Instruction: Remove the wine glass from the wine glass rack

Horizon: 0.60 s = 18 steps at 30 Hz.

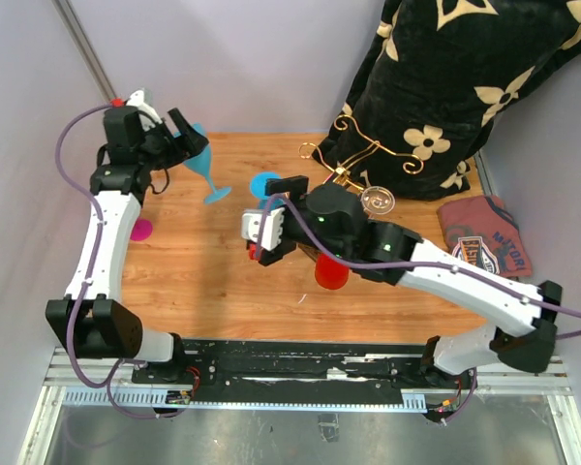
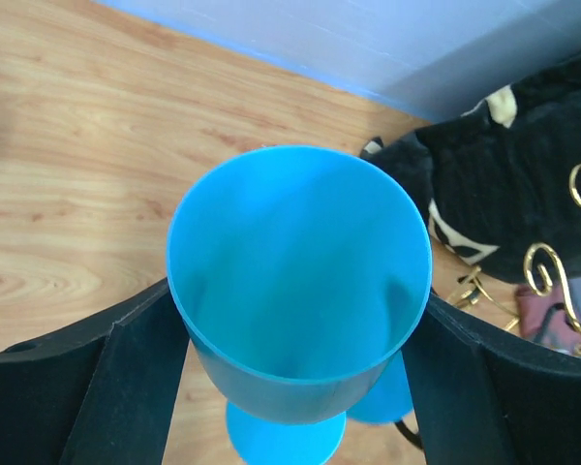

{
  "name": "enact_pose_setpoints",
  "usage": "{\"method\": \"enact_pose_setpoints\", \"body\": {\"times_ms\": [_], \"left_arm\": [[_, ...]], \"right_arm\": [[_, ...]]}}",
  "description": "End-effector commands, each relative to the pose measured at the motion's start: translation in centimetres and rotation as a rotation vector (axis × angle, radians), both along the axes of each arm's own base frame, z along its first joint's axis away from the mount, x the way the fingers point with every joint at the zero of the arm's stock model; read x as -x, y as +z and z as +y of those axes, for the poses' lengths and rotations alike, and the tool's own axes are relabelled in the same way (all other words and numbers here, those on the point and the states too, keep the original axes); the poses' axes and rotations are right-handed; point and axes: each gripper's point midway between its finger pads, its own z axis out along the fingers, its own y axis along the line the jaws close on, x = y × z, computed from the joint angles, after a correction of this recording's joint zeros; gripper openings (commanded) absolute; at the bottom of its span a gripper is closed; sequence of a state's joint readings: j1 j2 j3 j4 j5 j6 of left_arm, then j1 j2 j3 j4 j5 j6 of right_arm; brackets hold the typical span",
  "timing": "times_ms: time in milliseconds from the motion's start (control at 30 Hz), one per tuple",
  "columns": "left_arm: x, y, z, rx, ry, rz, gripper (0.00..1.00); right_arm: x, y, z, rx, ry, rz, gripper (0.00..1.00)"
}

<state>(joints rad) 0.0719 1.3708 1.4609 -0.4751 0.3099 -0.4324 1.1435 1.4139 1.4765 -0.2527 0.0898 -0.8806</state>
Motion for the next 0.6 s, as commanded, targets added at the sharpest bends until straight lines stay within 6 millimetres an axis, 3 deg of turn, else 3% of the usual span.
{"method": "enact_pose_setpoints", "body": {"times_ms": [0,300,567], "left_arm": [[-3.9,1.0,-0.2,-0.175,0.108,-0.145,0.83],[-9.7,-3.5,3.0,-0.260,0.363,-0.239,0.81],[-14.6,-6.2,2.5,-0.409,0.419,-0.325,0.78]], "right_arm": [[2.1,1.9,-1.2,-0.149,0.027,0.092,0.99],[4.5,1.6,-4.0,-0.226,0.043,0.170,0.99],[4.4,1.2,-5.9,-0.257,0.001,0.135,0.98]]}}
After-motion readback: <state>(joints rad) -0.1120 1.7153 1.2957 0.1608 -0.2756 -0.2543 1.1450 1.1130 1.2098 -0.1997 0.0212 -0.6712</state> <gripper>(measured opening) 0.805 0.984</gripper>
